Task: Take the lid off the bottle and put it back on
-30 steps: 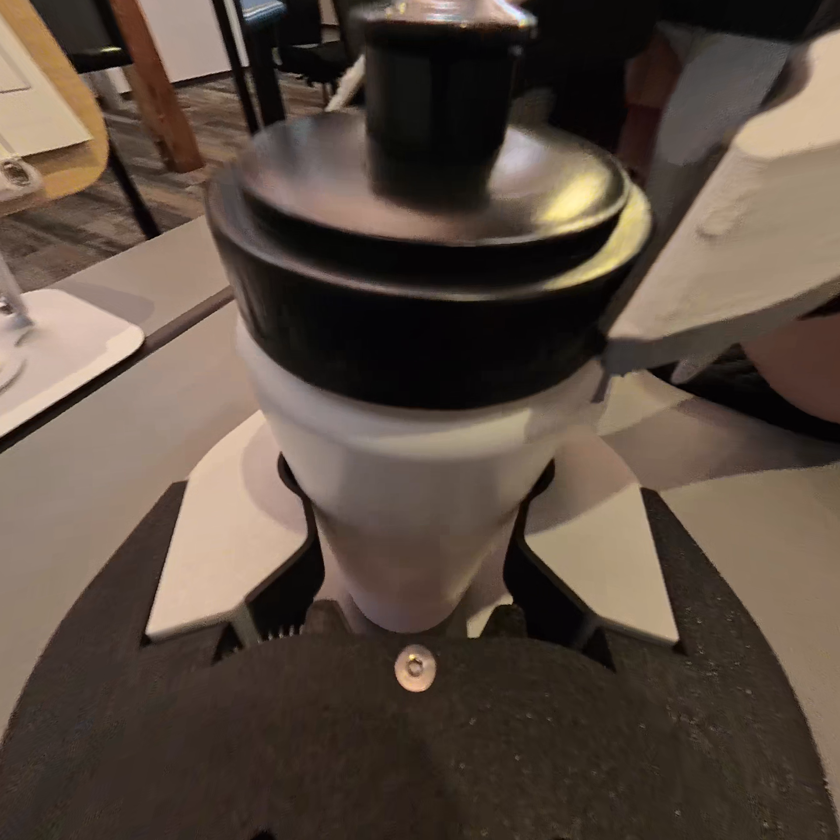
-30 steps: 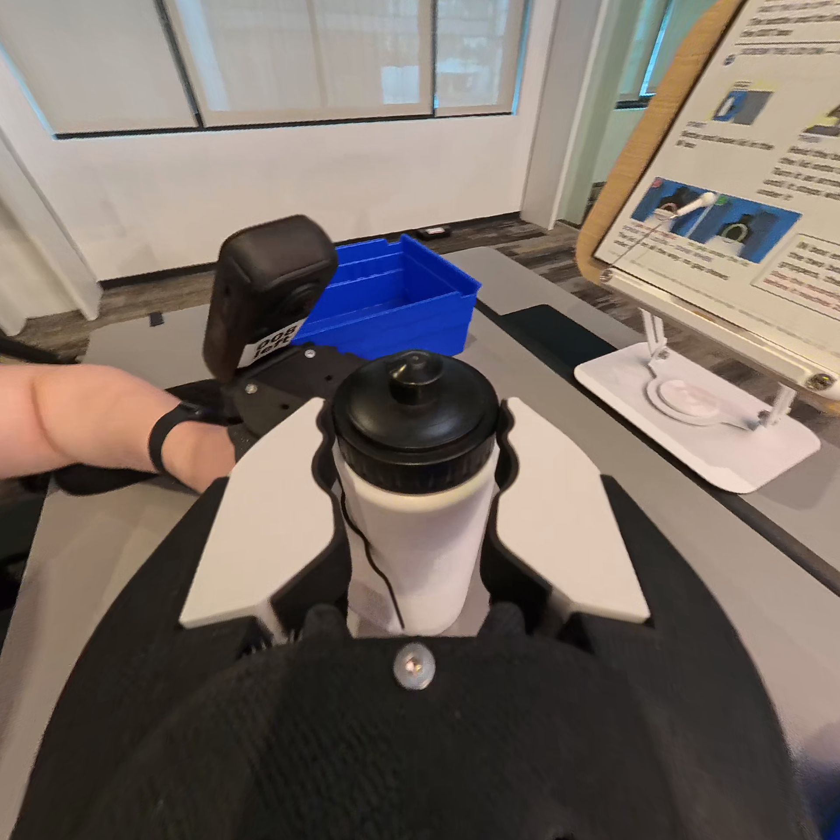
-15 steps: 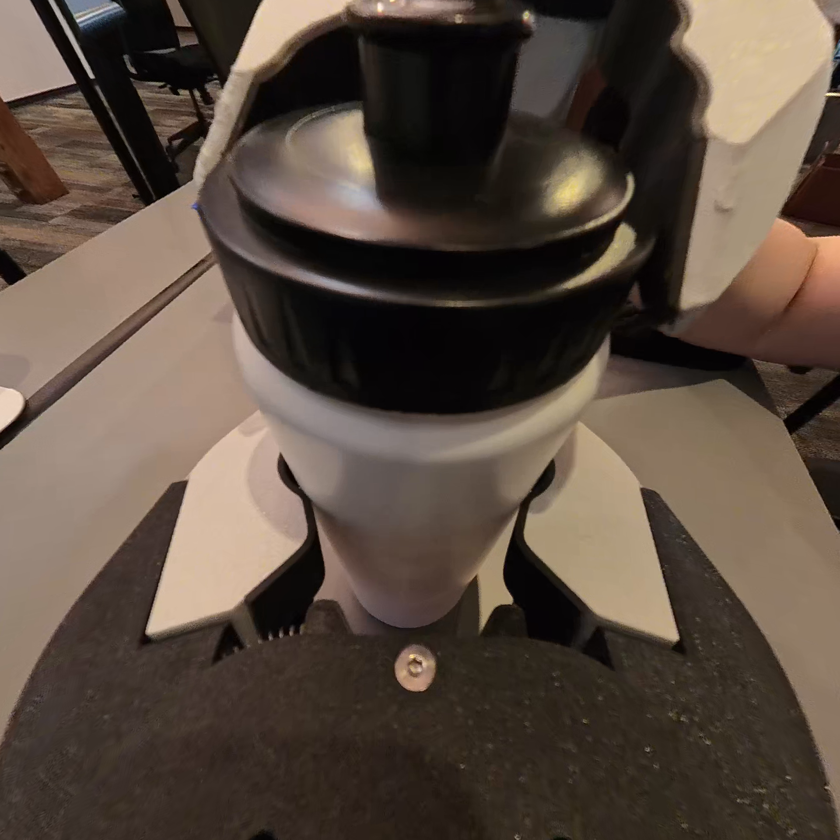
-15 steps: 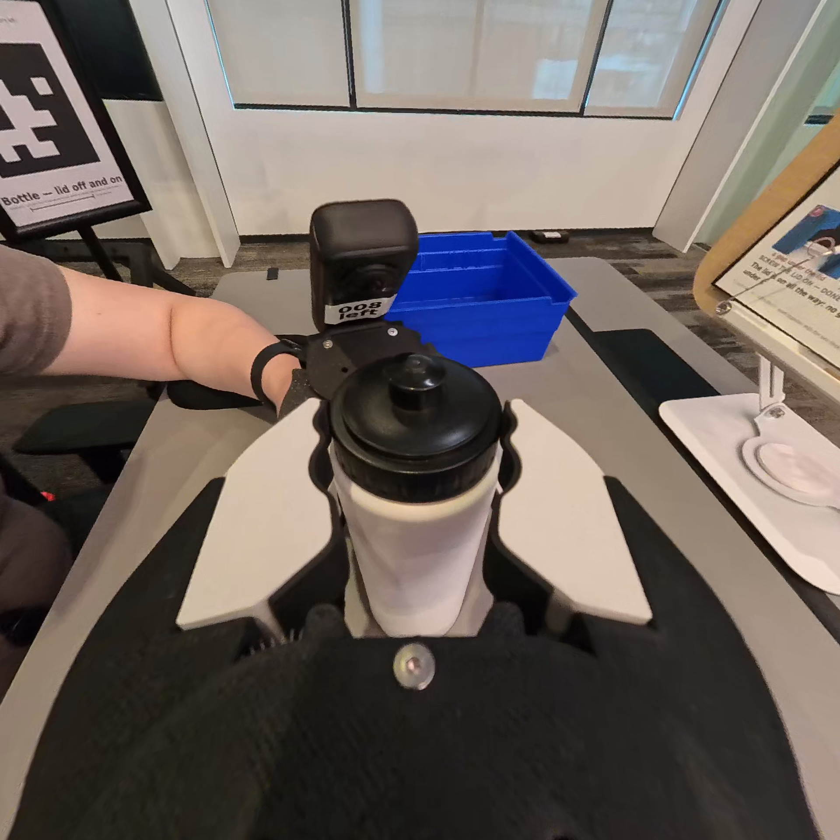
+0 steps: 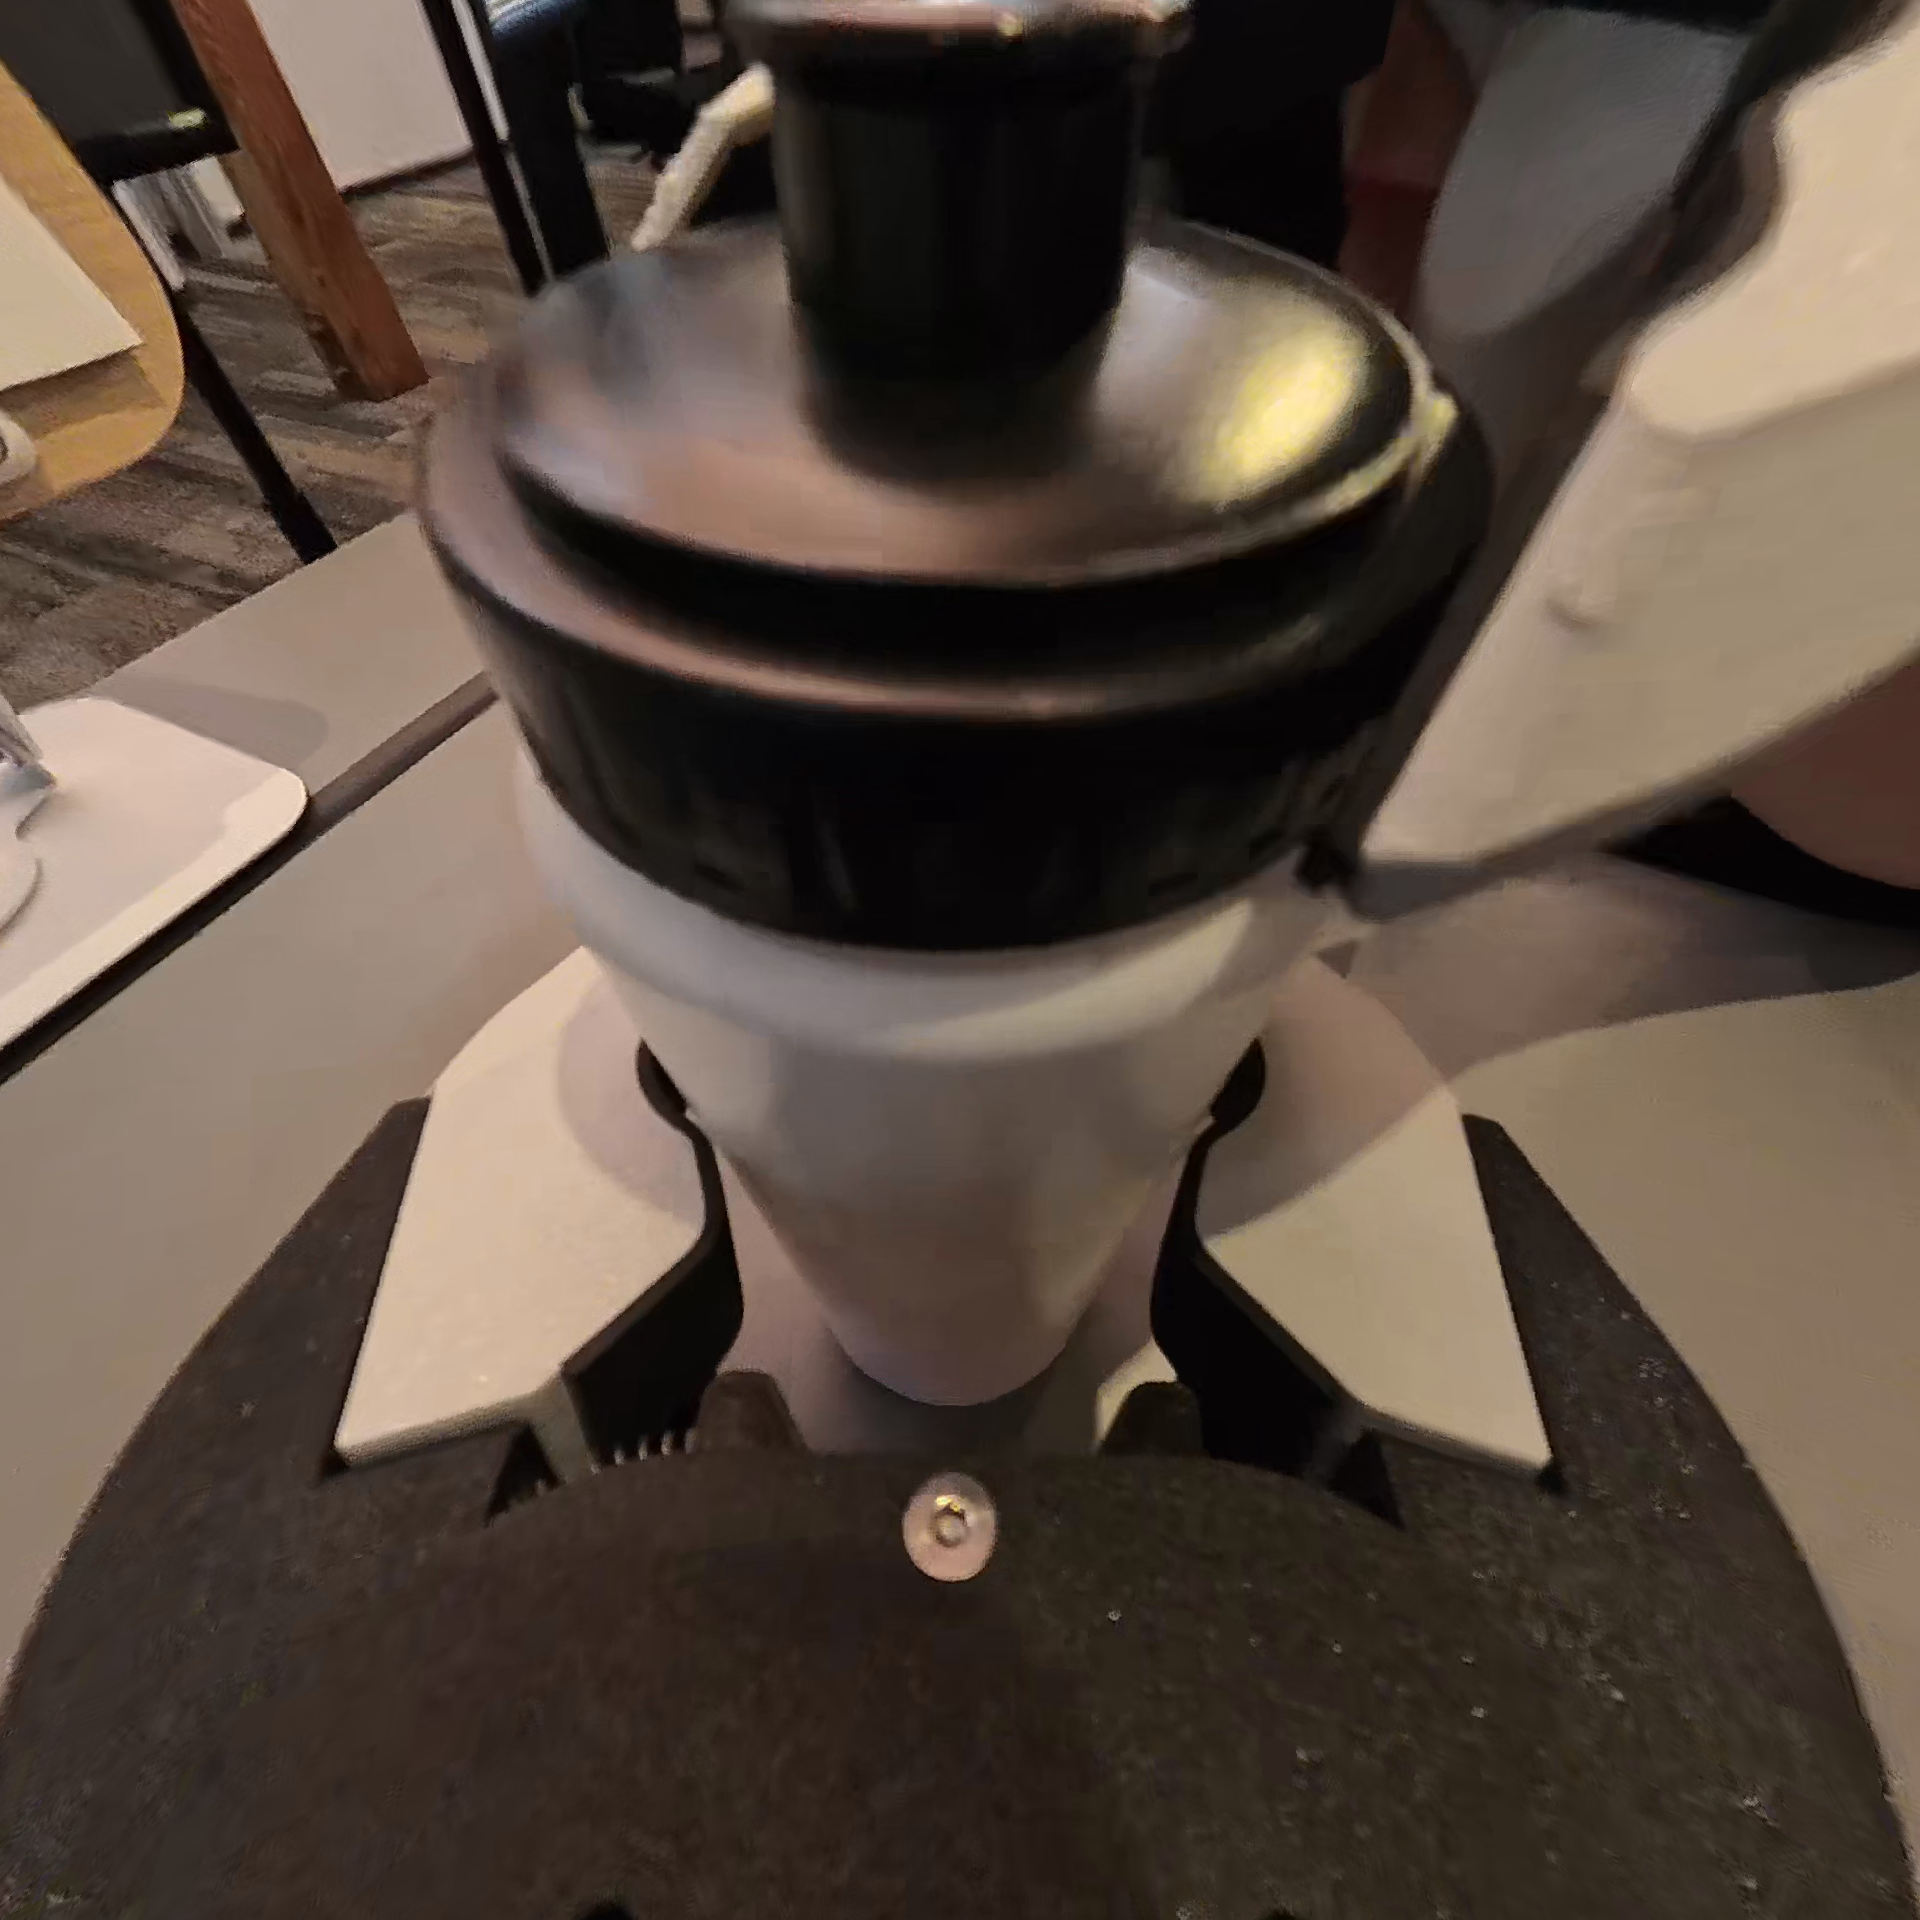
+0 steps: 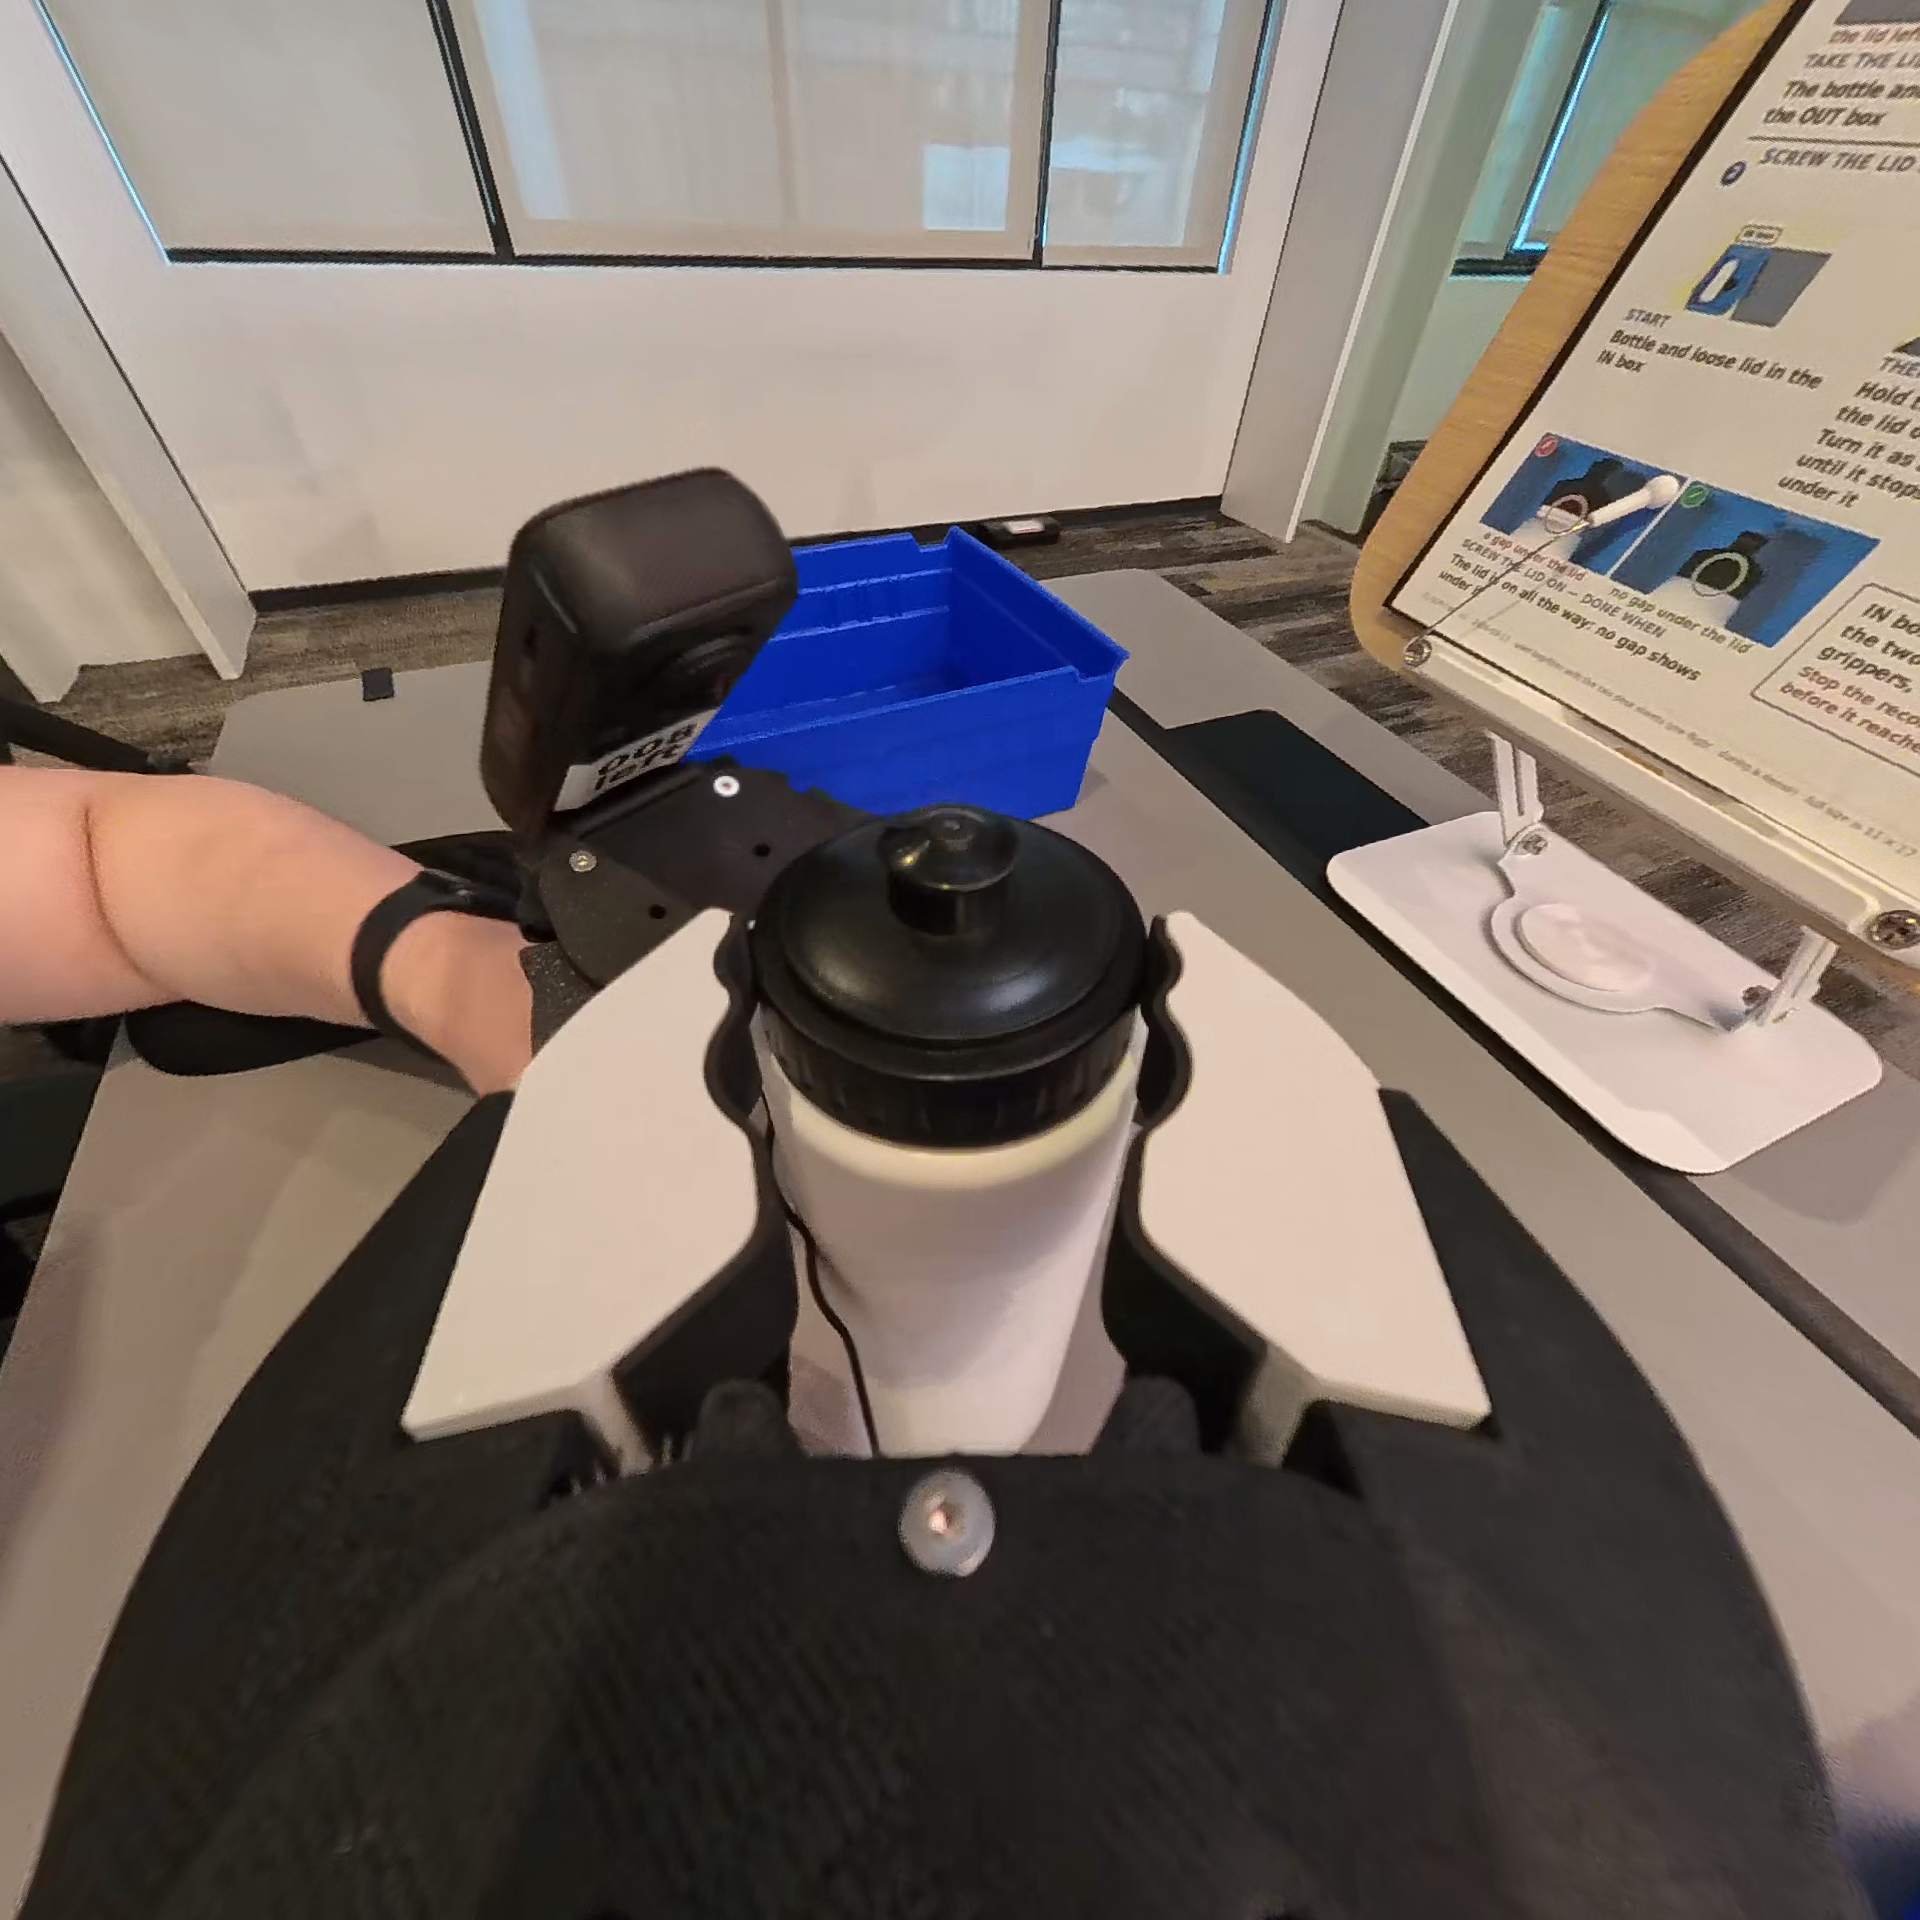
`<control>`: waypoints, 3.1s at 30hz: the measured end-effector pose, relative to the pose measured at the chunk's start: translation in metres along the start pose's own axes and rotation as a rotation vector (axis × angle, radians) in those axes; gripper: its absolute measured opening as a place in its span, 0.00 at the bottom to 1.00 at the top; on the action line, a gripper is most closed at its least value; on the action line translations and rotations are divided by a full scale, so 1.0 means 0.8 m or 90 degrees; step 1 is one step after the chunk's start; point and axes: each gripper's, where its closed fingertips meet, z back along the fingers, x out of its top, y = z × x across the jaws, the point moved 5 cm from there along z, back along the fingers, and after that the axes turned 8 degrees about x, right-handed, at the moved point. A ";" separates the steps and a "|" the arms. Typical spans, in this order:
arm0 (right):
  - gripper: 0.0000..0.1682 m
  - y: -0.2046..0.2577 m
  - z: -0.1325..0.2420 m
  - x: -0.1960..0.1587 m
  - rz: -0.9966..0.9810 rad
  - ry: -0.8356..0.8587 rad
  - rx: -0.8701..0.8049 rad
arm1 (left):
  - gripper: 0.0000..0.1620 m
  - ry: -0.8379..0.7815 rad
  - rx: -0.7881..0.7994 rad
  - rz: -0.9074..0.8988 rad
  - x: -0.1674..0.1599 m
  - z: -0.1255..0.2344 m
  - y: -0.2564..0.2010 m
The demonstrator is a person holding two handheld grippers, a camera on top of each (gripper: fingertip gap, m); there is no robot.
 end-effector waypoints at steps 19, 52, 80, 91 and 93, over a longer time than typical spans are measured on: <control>0.44 0.006 0.005 -0.003 -0.003 -0.038 0.170 | 0.62 -0.098 -0.153 -0.016 0.008 0.007 -0.016; 0.44 0.006 0.005 -0.003 0.050 -0.004 0.115 | 0.61 -0.022 -0.074 -0.003 0.009 0.005 -0.013; 0.47 0.016 0.004 -0.010 0.047 -0.093 0.267 | 0.63 -0.105 -0.250 -0.033 -0.006 -0.001 -0.035; 0.47 0.015 0.003 -0.009 0.069 -0.094 0.238 | 0.63 -0.099 -0.175 -0.034 -0.002 -0.004 -0.033; 0.47 0.014 0.004 -0.010 0.066 -0.100 0.242 | 0.63 -0.085 -0.165 -0.032 -0.002 -0.004 -0.033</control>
